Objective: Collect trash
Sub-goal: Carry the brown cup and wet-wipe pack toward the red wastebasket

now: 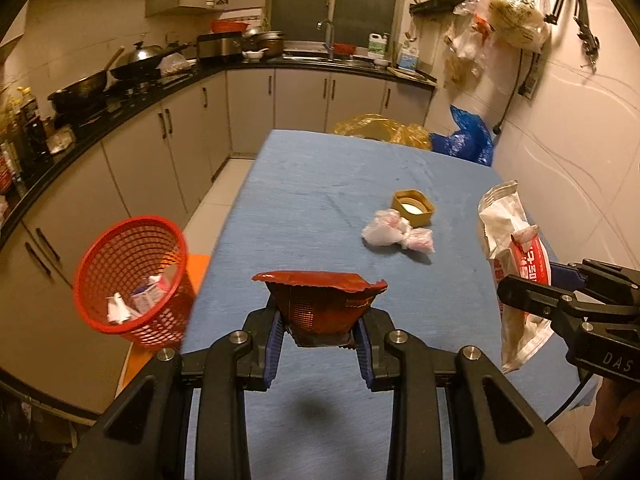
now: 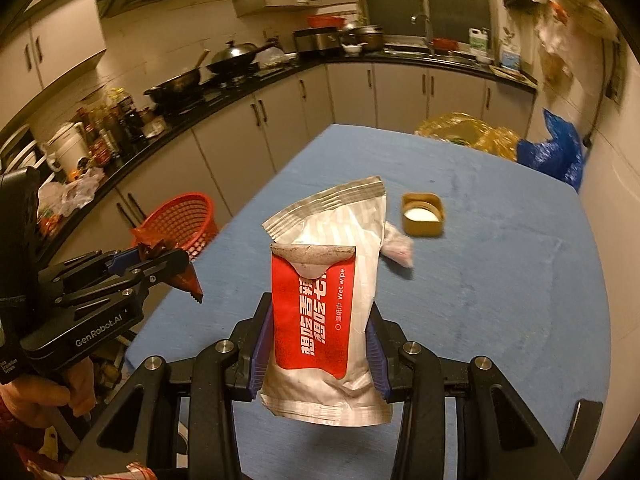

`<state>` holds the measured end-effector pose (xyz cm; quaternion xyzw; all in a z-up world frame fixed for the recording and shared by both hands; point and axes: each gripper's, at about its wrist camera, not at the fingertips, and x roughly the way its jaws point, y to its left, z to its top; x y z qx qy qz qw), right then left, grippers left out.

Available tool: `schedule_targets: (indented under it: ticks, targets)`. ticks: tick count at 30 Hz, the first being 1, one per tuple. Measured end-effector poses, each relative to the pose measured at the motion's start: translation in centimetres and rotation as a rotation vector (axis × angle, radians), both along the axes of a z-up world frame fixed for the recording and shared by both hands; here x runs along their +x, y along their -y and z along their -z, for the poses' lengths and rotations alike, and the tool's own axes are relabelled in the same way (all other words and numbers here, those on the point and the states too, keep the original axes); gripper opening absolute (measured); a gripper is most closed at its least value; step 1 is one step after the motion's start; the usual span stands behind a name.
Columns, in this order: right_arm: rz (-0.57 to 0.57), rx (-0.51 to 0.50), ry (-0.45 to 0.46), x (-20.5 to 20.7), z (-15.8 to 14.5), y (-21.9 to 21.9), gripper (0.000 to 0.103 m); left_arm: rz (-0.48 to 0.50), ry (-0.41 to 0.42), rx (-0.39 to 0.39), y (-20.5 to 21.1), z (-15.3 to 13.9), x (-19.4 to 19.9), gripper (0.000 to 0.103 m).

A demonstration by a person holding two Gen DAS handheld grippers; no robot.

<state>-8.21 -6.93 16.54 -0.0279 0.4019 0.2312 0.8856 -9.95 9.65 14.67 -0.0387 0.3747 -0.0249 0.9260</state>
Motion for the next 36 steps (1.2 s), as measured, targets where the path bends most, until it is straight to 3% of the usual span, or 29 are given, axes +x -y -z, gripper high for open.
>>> schedule_targets:
  ticks: [36]
  targets:
    - [-0.186, 0.010, -0.010, 0.7, 0.4, -7.7, 0.045, -0.176, 0.002, -0.009, -7.2, -0.6, -3.3, 0.030]
